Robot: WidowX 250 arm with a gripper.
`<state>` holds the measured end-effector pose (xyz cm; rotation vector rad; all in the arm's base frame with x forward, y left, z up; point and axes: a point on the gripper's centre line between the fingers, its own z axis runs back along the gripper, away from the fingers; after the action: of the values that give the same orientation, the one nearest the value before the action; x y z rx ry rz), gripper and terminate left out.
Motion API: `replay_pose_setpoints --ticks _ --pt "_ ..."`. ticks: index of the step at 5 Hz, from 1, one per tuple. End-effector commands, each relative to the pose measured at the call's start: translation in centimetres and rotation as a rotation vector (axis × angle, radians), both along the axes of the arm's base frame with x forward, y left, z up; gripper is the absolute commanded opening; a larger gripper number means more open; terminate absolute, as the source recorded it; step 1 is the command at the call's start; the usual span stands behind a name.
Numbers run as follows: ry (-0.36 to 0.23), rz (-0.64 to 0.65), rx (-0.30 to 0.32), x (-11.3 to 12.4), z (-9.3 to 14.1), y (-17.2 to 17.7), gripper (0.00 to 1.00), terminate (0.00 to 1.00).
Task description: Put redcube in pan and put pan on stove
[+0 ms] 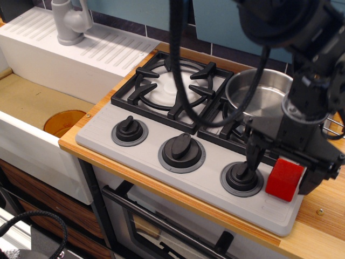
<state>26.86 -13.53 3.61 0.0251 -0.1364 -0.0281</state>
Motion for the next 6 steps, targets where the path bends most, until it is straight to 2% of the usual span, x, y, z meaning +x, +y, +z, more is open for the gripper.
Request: replay_pose_setpoints --ticks 1,2,4,6 --pt "-0.041 -0.001 -0.033 0.3 -0.9 -0.2 1.00 0.00" --pt "-0.013 0.006 -0.009 0.1 -0.8 -0.4 0.00 0.00" --pt "0.037 0.010 0.030 -0.5 1.2 -0.8 0.00 0.00" --pt "0.099 0.007 0.066 -0.7 5.7 -0.7 0.00 0.00"
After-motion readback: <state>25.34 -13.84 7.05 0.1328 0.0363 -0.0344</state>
